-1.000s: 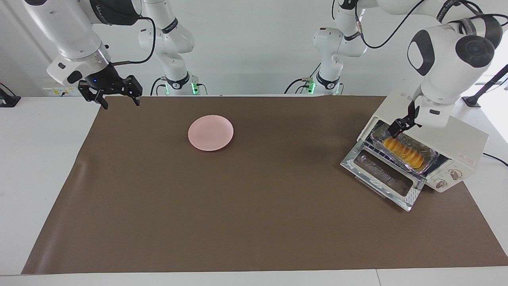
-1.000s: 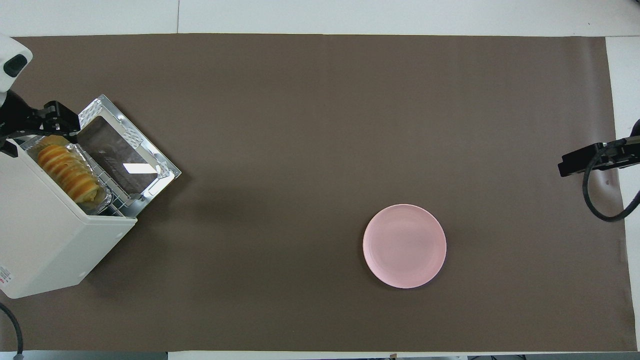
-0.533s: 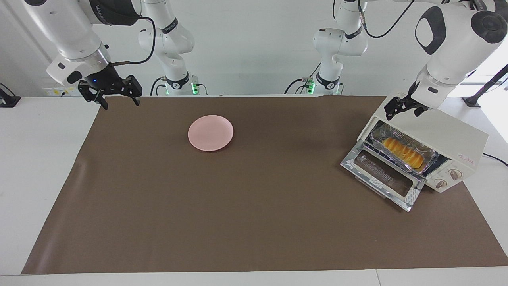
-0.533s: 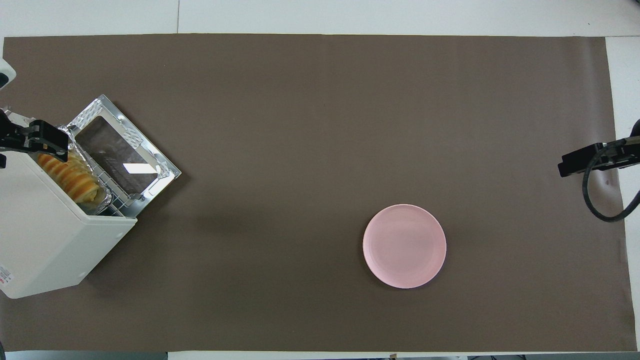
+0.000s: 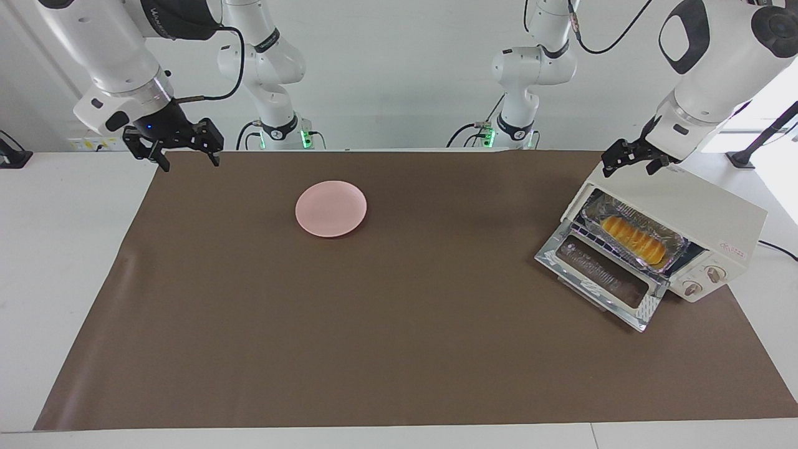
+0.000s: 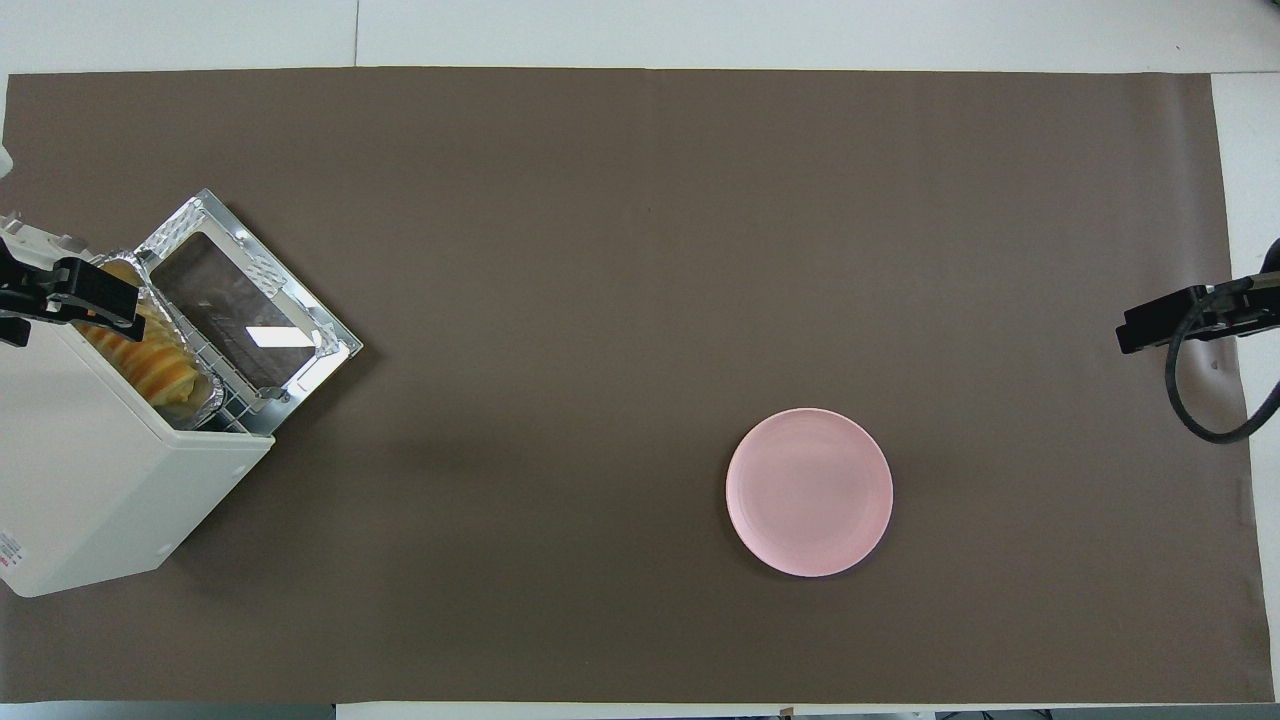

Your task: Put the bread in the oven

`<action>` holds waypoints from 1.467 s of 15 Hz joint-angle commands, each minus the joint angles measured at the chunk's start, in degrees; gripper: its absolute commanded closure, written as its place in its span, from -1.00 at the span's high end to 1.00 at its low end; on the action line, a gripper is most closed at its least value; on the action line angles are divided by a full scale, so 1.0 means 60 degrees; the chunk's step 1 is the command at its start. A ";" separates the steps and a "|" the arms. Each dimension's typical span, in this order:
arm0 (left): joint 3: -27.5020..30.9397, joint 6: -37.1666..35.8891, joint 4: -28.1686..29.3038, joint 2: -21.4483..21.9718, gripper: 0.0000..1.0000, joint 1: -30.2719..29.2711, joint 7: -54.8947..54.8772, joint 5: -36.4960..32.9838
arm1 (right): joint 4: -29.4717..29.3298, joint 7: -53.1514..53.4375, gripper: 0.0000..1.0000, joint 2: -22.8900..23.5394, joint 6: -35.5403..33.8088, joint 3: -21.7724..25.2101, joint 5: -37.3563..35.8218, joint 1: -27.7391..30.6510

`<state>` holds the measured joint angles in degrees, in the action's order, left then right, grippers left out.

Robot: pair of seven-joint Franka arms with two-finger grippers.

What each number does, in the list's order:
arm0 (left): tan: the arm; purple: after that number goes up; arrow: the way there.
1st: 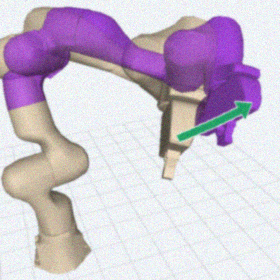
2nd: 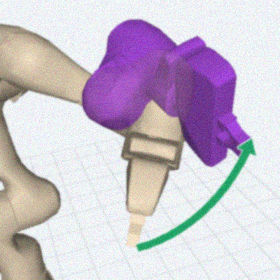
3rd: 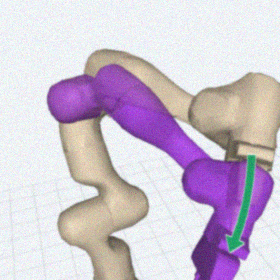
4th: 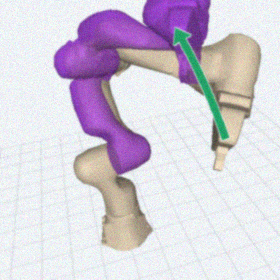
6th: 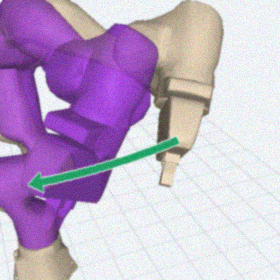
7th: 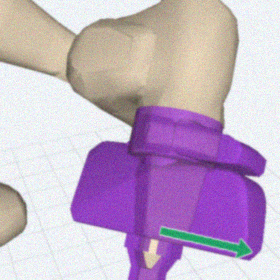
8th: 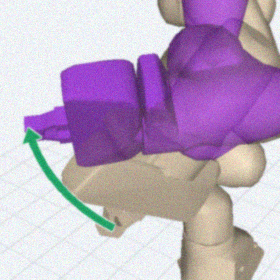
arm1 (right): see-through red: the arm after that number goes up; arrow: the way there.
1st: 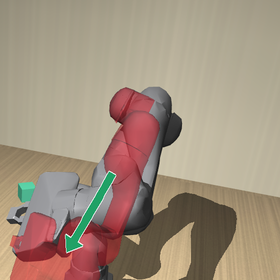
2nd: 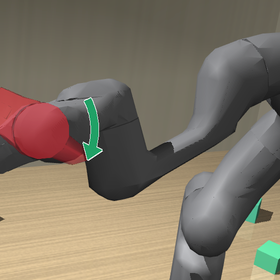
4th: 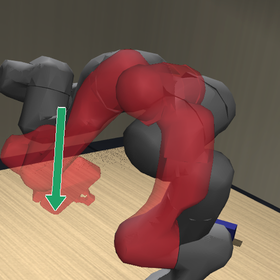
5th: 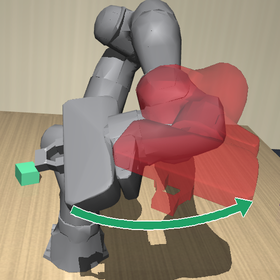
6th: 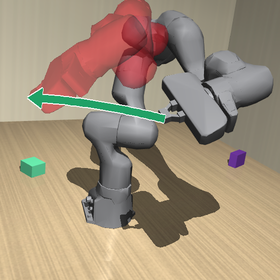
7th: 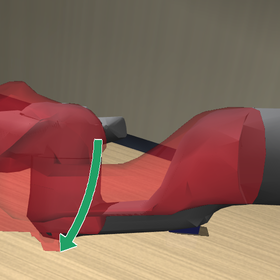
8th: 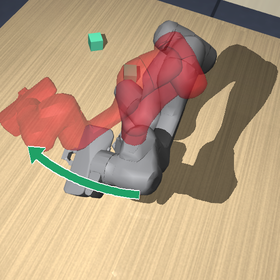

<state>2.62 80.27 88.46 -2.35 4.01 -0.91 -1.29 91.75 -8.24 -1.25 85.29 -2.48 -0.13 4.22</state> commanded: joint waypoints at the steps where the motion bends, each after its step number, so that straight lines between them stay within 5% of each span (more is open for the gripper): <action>1: -0.0144 -0.0033 0.0681 0.0640 1.00 -0.0127 -0.0112 0.0141 | 0.0236 -0.0180 1.00 -0.0216 0.0037 -0.0143 -0.0139 0.0190; 7: -0.0159 0.1135 0.0741 0.0773 1.00 -0.0098 -0.0112 0.0156 | 0.0251 -0.0180 1.00 -0.0216 0.0037 -0.0143 -0.0139 0.0190; 22: -0.0452 0.1006 0.0854 0.0522 1.00 -0.0083 -0.0536 0.0170 | 0.0236 -0.0180 1.00 -0.0216 -0.0080 -0.0143 -0.0139 0.0190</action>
<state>0.63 85.87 92.13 0.14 4.03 -3.14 -1.01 91.78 -8.24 -1.25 84.98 -2.48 -0.13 4.22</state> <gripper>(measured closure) 0.000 0.000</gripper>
